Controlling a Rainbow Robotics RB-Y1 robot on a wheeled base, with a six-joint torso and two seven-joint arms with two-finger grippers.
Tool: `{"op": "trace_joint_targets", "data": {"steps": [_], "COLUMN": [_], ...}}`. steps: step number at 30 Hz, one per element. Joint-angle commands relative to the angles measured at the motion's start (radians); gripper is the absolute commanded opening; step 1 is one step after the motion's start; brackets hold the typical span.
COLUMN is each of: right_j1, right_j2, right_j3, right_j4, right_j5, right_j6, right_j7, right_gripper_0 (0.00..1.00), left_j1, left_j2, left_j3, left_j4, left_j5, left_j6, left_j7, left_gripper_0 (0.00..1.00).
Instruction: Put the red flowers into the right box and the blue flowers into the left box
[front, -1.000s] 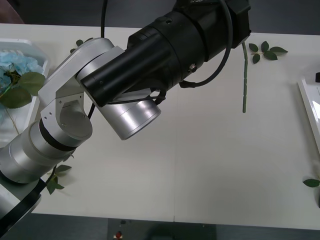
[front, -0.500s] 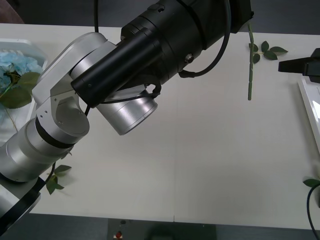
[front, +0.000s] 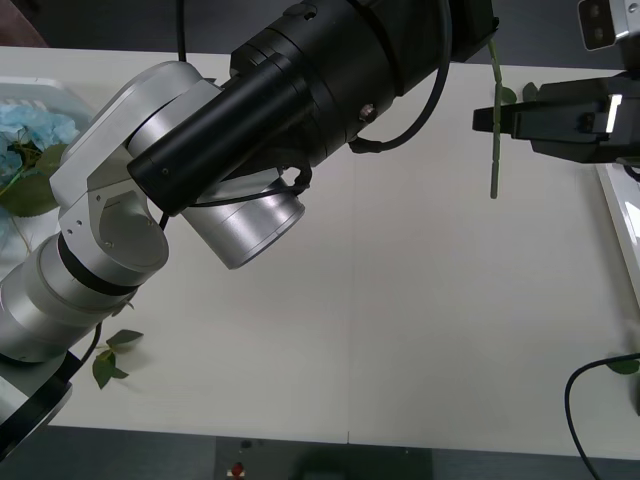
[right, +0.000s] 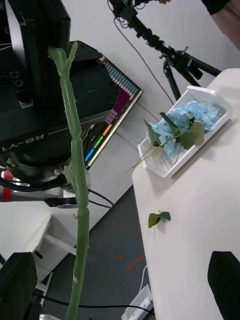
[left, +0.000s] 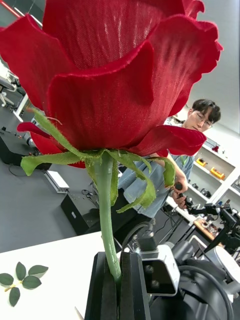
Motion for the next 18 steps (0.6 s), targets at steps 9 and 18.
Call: {"op": "trace_joint_targets", "data": {"steps": [9, 18], "right_j1": [-0.032, -0.03], "right_j2": [0.015, 0.01], "right_j3": [0.03, 0.03], "right_j4": [-0.081, -0.087], "right_j5": [-0.013, -0.014], "right_j6": [-0.058, -0.069], "right_j7": [-0.072, -0.109], "right_gripper_0": [0.98, 0.0], "left_j1": [-0.038, -0.038], "left_j2": [0.005, 0.005], "left_j3": [0.021, 0.021], "left_j4": [-0.035, -0.035], "left_j5": [-0.003, -0.003], "left_j6": [-0.01, -0.01], "left_j7": [0.02, 0.02], "left_gripper_0": [0.0, 0.0]}}
